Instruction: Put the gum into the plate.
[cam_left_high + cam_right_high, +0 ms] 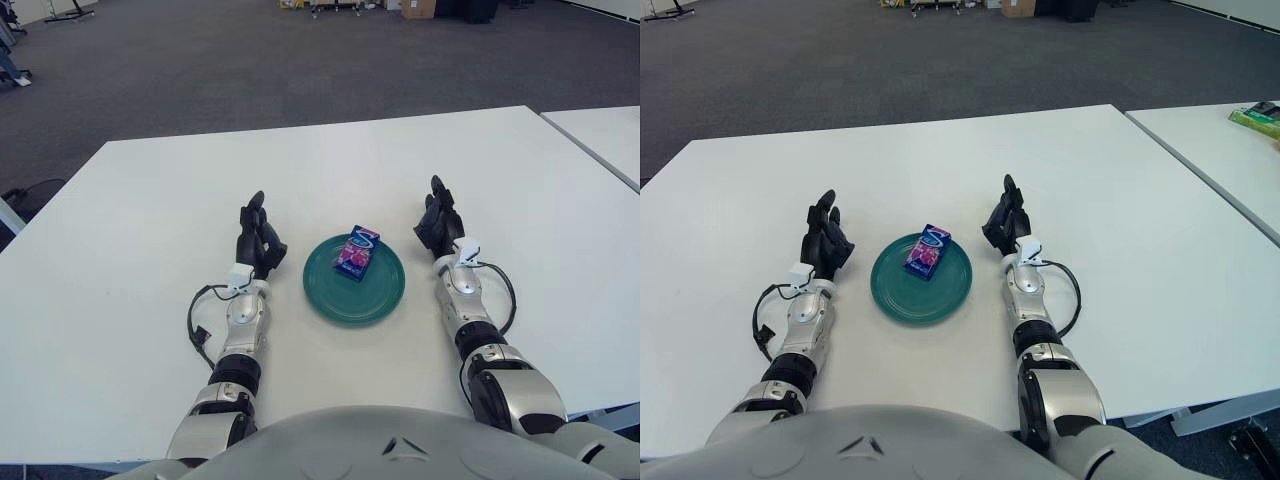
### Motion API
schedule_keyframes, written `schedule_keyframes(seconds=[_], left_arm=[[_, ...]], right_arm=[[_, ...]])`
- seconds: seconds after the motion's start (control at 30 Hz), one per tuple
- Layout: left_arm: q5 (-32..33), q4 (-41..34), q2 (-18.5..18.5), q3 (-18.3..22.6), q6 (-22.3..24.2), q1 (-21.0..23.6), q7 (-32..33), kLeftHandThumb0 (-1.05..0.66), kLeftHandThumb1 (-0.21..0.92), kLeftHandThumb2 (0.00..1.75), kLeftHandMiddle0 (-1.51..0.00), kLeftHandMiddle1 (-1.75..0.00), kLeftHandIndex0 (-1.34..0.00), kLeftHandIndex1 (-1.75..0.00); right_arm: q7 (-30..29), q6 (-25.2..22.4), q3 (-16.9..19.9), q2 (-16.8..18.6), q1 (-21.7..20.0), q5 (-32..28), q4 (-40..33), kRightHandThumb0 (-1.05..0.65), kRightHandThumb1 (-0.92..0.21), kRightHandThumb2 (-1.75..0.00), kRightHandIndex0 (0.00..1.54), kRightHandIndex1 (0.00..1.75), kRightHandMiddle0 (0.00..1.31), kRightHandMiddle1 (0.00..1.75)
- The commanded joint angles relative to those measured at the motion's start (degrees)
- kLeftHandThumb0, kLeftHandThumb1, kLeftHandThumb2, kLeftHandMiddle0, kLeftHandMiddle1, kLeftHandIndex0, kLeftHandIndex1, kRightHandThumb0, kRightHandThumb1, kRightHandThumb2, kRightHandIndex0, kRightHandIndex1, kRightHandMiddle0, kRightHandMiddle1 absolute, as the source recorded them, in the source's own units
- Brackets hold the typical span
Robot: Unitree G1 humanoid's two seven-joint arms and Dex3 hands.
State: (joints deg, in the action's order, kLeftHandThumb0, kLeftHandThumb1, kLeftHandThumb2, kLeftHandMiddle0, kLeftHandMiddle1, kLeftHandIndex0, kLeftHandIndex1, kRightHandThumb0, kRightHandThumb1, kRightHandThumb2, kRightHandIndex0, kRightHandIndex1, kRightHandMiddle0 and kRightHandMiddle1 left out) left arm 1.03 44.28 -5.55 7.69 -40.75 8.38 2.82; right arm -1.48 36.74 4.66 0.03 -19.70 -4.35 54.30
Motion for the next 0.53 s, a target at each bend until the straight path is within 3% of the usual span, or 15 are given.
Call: schedule_keyframes(seconds=[0.0,0.5], left_arm=[[1.02,10.44,-1.19,1.05,-2.69,-8.81,-0.15,-0.99,0.92,1.0,-0.14,0.0,0.0,-0.45],[2.27,9.21,-1.28,1.59,-2.79,-10.08,-2.53,-1.0,0.92,0.98,-0.16,-0.01,0.0,-0.45]], right_arm=[[-1.75,-2.75,-1.04,5.8,8.99,1.0,4.9,-0.9,-0.92,-1.04,0.0,0.0,0.01,0.01],[-4.52,-1.15,-1.96,4.86,11.88,5.04,2.6,-0.89,-0.92,-1.05,0.0,0.0,0.01,0.01]])
